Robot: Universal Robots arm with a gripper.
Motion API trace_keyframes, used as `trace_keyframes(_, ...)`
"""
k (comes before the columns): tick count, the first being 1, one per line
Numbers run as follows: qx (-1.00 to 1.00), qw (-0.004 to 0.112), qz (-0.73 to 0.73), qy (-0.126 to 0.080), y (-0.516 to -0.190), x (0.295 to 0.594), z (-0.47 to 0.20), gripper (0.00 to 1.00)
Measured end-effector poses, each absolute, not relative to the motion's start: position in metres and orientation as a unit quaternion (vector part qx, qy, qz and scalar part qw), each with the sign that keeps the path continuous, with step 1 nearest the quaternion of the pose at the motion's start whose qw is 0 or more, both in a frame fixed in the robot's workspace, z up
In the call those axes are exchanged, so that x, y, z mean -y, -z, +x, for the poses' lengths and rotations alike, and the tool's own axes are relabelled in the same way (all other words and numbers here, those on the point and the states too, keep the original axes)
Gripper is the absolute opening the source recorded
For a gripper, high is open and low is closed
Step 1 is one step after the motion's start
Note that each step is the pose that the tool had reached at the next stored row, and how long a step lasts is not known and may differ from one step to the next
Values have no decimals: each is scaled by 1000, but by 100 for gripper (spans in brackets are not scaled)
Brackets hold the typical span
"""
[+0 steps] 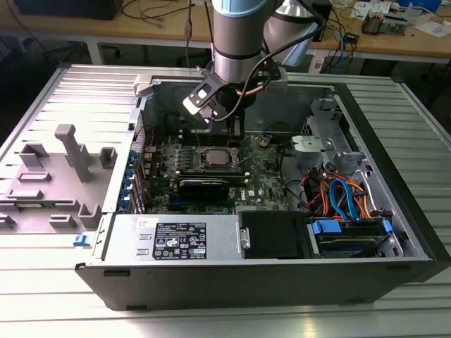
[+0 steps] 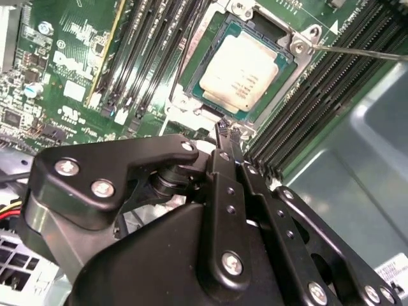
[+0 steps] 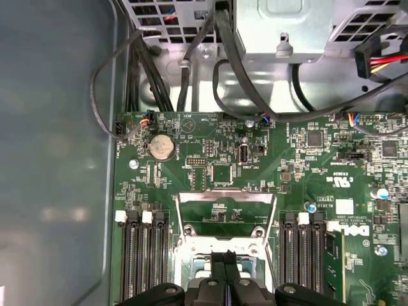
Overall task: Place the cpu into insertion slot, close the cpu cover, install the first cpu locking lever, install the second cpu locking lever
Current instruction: 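Close the cpu cover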
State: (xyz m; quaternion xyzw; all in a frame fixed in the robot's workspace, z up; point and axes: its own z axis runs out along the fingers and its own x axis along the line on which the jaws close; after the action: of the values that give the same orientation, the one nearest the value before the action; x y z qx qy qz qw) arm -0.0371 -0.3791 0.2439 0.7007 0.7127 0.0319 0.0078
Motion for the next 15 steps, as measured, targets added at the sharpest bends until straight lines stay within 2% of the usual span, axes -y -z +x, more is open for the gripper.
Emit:
trace_keyframes(7,-713,-4,701,-20,-249,379,-26,11)
trace_keyframes(15,-713,-6,701,-18,-260,379,-15,11)
